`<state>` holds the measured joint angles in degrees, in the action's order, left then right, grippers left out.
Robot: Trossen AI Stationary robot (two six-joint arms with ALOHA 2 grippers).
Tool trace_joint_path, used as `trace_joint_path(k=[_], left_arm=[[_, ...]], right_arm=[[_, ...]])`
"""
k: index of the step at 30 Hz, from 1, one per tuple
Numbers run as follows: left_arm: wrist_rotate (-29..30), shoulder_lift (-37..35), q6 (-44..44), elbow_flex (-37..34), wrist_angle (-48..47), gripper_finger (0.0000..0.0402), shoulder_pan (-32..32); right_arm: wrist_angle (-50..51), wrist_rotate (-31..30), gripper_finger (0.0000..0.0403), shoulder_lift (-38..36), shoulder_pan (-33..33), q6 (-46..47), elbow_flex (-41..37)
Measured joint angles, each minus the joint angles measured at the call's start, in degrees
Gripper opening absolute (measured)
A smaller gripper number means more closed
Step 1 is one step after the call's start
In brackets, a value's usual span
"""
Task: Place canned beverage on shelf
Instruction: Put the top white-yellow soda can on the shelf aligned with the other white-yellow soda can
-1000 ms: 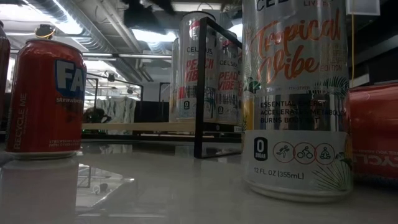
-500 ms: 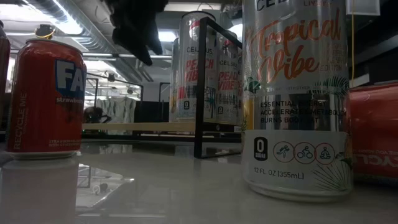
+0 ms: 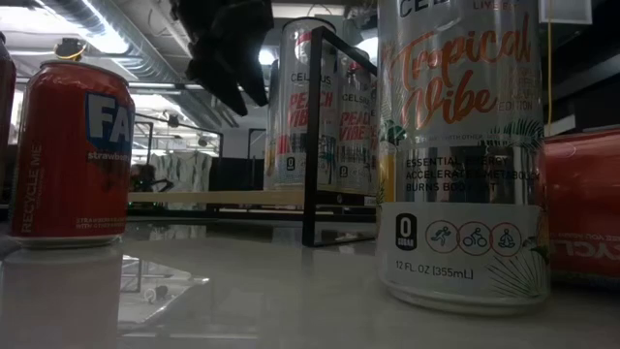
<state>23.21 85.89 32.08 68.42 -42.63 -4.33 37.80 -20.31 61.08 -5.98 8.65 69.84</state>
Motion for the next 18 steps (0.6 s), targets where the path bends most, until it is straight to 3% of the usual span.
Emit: trace_joint_path(k=[15,18], left_arm=[[-0.1,-0.4,-1.2,0.0,1.3,0.0312,1.7],[-0.1,-0.6,-1.1,0.0,0.5,0.0312,1.4]], right_arm=[[0.0,0.1,0.0324,0.0,0.0,0.0,0.0],[-0.5,2.8,0.0324,0.0,0.0,0.3,0.0]])
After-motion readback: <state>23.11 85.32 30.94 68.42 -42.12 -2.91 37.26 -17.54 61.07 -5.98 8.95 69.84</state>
